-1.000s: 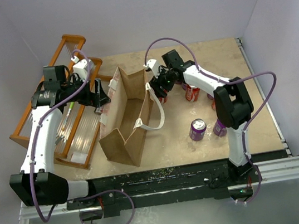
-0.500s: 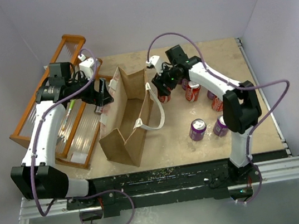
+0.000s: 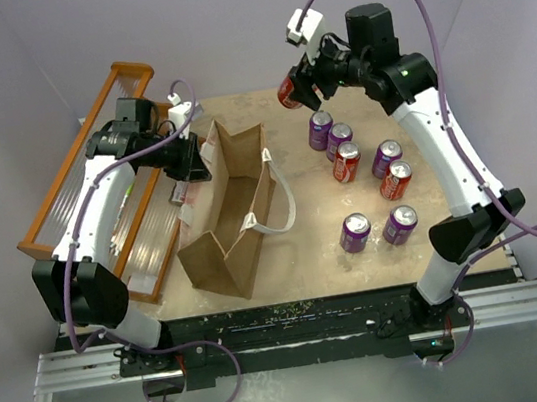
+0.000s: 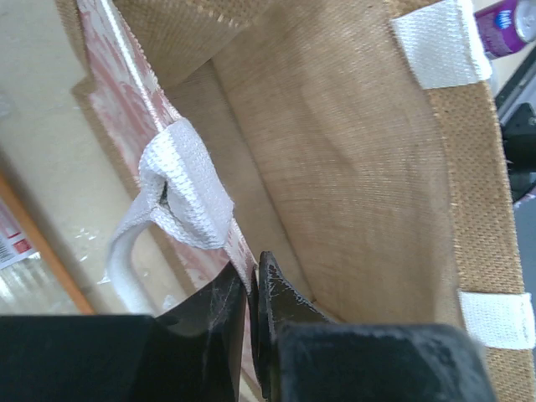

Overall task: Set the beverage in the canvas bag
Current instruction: Pick up the drink from the center of the board, then place the drink in the canvas bag.

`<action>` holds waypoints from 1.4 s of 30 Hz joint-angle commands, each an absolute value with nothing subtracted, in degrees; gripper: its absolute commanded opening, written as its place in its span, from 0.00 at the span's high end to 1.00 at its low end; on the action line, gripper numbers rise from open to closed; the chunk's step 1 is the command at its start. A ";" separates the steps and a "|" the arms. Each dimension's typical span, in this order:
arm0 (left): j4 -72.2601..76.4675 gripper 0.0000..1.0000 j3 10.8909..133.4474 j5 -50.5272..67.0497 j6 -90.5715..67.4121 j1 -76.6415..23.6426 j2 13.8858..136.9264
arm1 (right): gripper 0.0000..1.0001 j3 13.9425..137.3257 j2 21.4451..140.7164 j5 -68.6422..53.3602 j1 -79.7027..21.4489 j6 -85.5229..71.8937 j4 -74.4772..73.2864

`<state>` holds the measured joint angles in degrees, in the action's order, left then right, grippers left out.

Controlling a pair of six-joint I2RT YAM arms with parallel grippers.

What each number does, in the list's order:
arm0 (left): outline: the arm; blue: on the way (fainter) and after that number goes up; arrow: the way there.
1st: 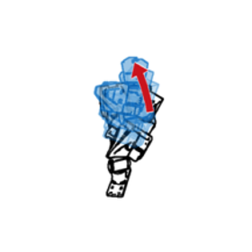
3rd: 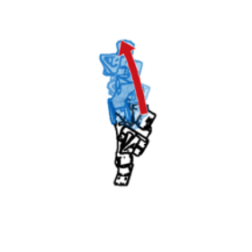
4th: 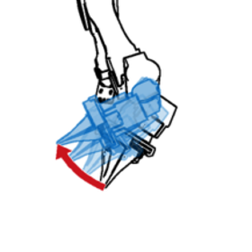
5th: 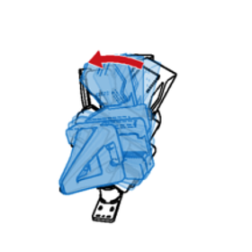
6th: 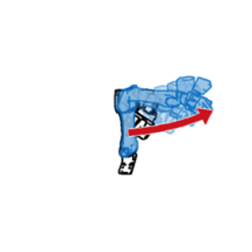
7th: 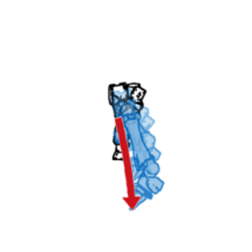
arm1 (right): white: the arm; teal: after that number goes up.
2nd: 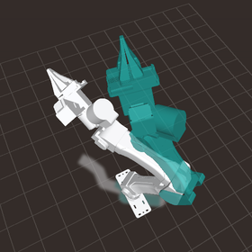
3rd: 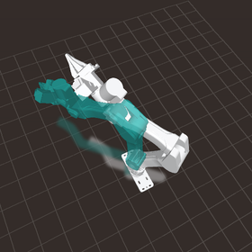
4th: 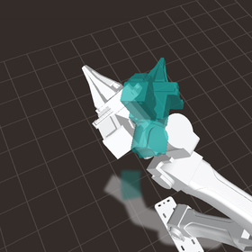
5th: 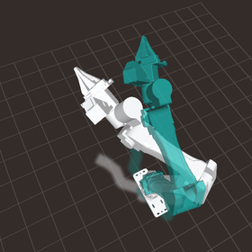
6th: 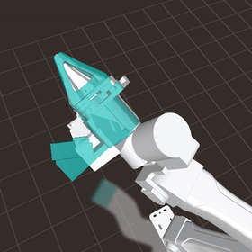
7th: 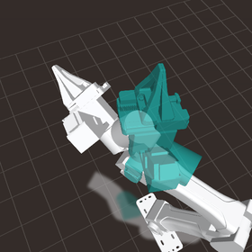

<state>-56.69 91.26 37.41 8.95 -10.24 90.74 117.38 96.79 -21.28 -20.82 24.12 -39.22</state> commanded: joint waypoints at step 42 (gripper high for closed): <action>-52.10 0.35 92.34 41.88 -1.62 -11.86 88.53 | 1.00 106.44 97.27 -23.74 -37.93 22.73 -31.02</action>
<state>-51.33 92.16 44.07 -5.30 -11.81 91.53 103.74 96.16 -26.35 -36.84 22.33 -38.61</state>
